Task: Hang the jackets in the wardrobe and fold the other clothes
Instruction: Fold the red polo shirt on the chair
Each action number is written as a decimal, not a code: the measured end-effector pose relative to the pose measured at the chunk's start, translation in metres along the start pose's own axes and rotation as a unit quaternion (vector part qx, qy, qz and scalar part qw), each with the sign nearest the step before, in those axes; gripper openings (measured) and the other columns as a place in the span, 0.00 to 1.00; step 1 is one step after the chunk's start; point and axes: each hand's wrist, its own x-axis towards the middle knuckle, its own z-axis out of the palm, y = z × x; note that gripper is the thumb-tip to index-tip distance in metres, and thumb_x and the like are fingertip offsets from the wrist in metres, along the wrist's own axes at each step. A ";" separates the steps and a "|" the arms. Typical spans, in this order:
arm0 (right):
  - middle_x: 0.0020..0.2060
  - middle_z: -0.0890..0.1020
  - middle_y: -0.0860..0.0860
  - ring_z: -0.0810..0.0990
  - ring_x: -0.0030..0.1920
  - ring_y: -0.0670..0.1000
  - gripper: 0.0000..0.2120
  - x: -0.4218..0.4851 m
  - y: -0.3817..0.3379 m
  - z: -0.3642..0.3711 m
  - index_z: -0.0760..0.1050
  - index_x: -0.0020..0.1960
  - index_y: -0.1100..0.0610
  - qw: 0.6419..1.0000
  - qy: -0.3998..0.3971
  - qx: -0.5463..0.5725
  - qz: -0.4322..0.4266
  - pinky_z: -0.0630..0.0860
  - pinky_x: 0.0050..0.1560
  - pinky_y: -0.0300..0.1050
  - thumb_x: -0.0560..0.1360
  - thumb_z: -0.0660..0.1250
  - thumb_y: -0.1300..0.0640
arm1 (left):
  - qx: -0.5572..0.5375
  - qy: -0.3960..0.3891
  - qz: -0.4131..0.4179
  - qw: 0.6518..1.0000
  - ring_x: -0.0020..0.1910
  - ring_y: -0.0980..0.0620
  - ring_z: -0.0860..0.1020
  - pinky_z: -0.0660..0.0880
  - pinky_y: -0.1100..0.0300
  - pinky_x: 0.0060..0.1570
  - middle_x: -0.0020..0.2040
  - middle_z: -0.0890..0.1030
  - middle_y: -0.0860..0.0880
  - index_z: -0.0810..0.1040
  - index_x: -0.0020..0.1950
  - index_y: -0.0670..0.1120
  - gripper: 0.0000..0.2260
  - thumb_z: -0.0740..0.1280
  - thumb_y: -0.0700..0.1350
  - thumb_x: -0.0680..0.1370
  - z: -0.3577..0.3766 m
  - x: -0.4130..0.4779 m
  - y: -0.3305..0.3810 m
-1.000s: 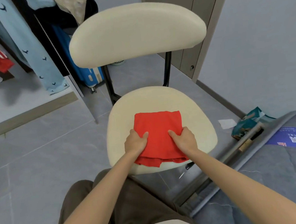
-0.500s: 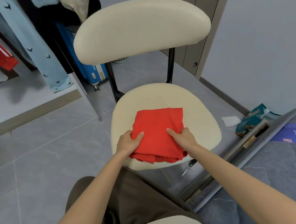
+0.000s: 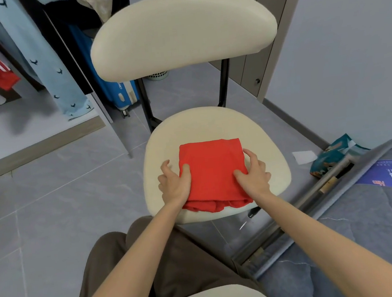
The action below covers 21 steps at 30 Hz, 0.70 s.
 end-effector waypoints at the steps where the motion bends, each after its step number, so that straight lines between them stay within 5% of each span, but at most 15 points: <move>1: 0.69 0.64 0.53 0.62 0.66 0.62 0.28 0.001 -0.004 0.002 0.56 0.71 0.36 1.000 0.002 0.022 -0.002 0.62 0.63 0.56 0.74 0.61 0.48 | -0.014 0.005 0.006 1.000 0.64 0.42 0.68 0.65 0.48 0.60 0.68 0.65 0.44 0.53 0.72 0.59 0.26 0.56 0.63 0.77 0.000 0.002 0.002; 6: 0.67 0.65 0.57 0.64 0.66 0.63 0.32 0.010 -0.015 0.021 0.46 0.75 0.36 0.998 0.007 -0.060 0.021 0.63 0.64 0.60 0.75 0.55 0.32 | 0.026 -0.022 0.022 0.999 0.65 0.41 0.71 0.67 0.46 0.64 0.71 0.68 0.45 0.47 0.76 0.57 0.30 0.53 0.66 0.78 0.007 0.016 0.011; 10: 0.64 0.67 0.57 0.73 0.57 0.63 0.30 0.003 -0.014 0.039 0.43 0.77 0.41 0.986 0.065 -0.153 -0.015 0.69 0.57 0.58 0.79 0.51 0.38 | 0.069 0.046 0.158 0.984 0.62 0.46 0.74 0.70 0.51 0.57 0.69 0.71 0.50 0.52 0.76 0.59 0.26 0.54 0.61 0.80 0.021 0.006 -0.002; 13: 0.62 0.69 0.59 0.77 0.49 0.62 0.29 0.003 -0.009 0.042 0.44 0.78 0.46 0.983 0.063 -0.161 -0.054 0.74 0.50 0.54 0.81 0.50 0.42 | 0.058 0.042 0.171 0.983 0.56 0.51 0.75 0.68 0.58 0.50 0.66 0.72 0.51 0.53 0.76 0.60 0.24 0.53 0.60 0.81 0.024 0.010 -0.013; 16: 0.63 0.71 0.60 0.76 0.56 0.63 0.28 0.008 -0.011 0.040 0.48 0.78 0.48 0.985 0.043 -0.148 -0.074 0.71 0.54 0.53 0.81 0.53 0.44 | 0.022 0.003 0.161 0.987 0.53 0.58 0.70 0.66 0.60 0.52 0.67 0.71 0.51 0.55 0.76 0.60 0.23 0.54 0.59 0.81 0.020 0.018 -0.016; 21: 0.68 0.73 0.54 0.74 0.65 0.56 0.26 0.003 -0.034 0.049 0.57 0.77 0.49 0.983 0.050 -0.092 -0.151 0.68 0.64 0.49 0.81 0.57 0.47 | -0.073 -0.029 0.174 0.982 0.61 0.62 0.68 0.63 0.67 0.58 0.71 0.68 0.54 0.60 0.75 0.57 0.22 0.56 0.57 0.81 -0.010 0.033 -0.022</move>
